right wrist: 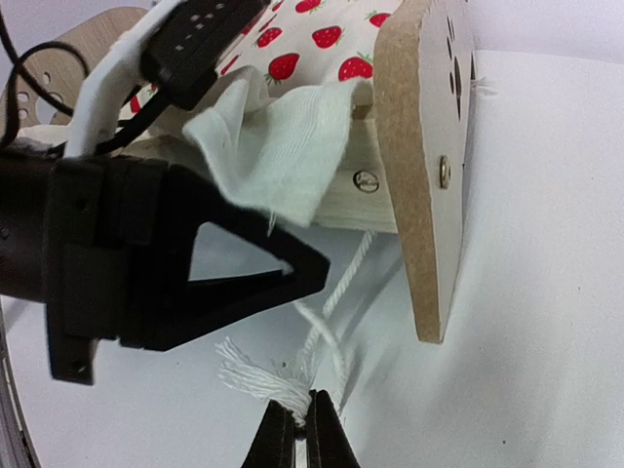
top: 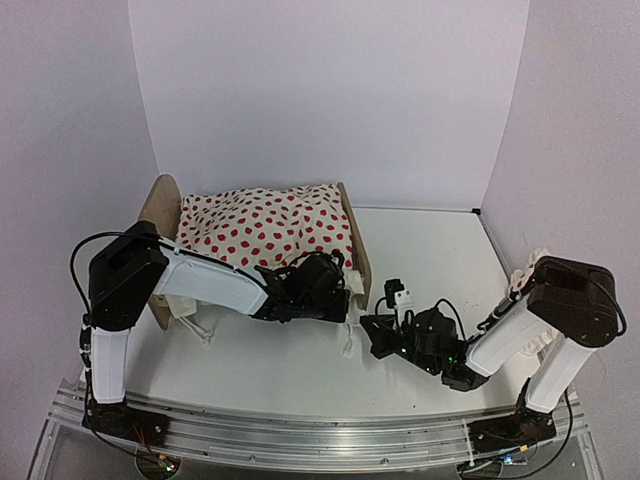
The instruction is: Set up the pet bed
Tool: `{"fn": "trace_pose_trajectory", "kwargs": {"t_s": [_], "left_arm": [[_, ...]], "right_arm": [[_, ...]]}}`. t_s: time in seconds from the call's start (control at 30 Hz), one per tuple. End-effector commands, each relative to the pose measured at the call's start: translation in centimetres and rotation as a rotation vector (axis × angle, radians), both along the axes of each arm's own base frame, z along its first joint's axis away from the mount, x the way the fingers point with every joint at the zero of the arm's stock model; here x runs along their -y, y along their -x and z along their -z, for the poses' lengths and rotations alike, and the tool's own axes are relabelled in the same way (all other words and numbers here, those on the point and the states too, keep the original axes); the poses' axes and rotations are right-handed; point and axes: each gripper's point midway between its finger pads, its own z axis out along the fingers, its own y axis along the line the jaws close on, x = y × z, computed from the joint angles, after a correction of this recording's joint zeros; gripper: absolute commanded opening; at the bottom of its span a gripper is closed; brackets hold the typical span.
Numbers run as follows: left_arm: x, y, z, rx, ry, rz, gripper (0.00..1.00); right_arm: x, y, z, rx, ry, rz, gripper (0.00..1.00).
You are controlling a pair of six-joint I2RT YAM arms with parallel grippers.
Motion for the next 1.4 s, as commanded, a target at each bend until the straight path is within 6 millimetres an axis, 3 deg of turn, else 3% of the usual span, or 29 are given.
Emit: {"fn": "trace_pose_trajectory", "kwargs": {"t_s": [0.0, 0.33, 0.57, 0.73, 0.97, 1.2, 1.37], "left_arm": [[-1.3, 0.6, -3.4, -0.014, 0.042, 0.037, 0.0], [-3.1, 1.7, -3.7, -0.062, 0.078, 0.134, 0.0], [-2.7, 2.1, -4.4, -0.028, 0.091, 0.201, 0.0], [-2.7, 2.3, -4.4, -0.031, 0.086, 0.219, 0.0], [-2.9, 3.0, -5.7, -0.023, 0.081, 0.267, 0.0], [-2.6, 3.3, -5.8, -0.005, 0.088, 0.308, 0.0], [-2.8, 3.8, -5.4, -0.03, 0.086, 0.326, 0.0]], "right_arm": [[-1.5, -1.6, -0.5, -0.016, -0.012, 0.007, 0.0], [-3.1, -3.7, -0.1, -0.133, 0.034, -0.037, 0.0], [-3.8, -4.4, -0.4, -0.148, 0.104, -0.118, 0.0], [-3.0, -5.8, -0.2, -0.169, 0.091, -0.094, 0.0], [-4.5, -6.8, -0.2, -0.161, 0.096, -0.131, 0.0], [-7.3, -4.6, -0.8, -0.066, 0.179, -0.267, 0.0], [-8.3, -5.1, -1.5, -0.002, 0.192, -0.299, 0.0]]}}
